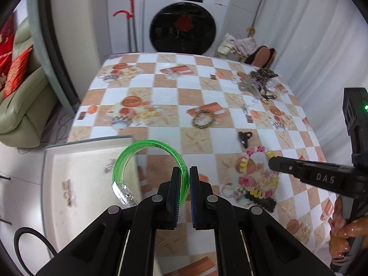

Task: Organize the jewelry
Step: 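Carry bangle and beaded bracelet into the white tray and open both tools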

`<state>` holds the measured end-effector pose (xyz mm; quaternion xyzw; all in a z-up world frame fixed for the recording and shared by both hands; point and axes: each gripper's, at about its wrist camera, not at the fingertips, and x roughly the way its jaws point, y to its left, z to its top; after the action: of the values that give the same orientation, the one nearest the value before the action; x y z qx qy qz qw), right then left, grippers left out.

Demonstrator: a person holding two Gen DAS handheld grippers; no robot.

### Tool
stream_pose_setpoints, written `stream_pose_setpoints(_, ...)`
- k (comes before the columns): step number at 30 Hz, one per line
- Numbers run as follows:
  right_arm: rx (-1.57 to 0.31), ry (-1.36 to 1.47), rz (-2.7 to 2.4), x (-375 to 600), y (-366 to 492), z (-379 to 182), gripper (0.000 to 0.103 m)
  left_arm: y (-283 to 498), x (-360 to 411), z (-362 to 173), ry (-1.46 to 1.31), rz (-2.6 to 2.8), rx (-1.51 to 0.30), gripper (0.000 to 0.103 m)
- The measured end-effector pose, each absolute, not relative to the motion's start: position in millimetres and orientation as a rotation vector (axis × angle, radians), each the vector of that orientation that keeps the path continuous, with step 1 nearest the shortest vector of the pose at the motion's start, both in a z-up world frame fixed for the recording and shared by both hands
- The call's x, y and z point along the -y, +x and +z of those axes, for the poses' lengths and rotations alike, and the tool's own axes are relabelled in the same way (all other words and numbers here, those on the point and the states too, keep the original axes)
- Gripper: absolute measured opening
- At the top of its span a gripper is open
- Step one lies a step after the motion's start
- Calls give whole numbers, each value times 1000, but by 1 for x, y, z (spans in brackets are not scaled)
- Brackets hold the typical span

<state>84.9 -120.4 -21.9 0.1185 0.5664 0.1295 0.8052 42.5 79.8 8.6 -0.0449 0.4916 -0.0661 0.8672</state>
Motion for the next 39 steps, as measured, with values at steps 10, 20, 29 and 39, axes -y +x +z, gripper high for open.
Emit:
stream_pose_setpoints(10,-1189,211,419,46,89,2,9,9,-149,8,-155,10,-1025,12)
stream_pose_setpoints(20,-1186,145,571,-42,105,9,9,-15,-207,-17,-189,151,-1049,12)
stream_pose_setpoints(29,-1233,32,573,-99,135,-30,9,-9,-231,-56,-180,221,-1099,12)
stream_pose_setpoints(39,-1292,-14,514,-110,150,-83,9,12,-230,-93,-81,225,-1151,12)
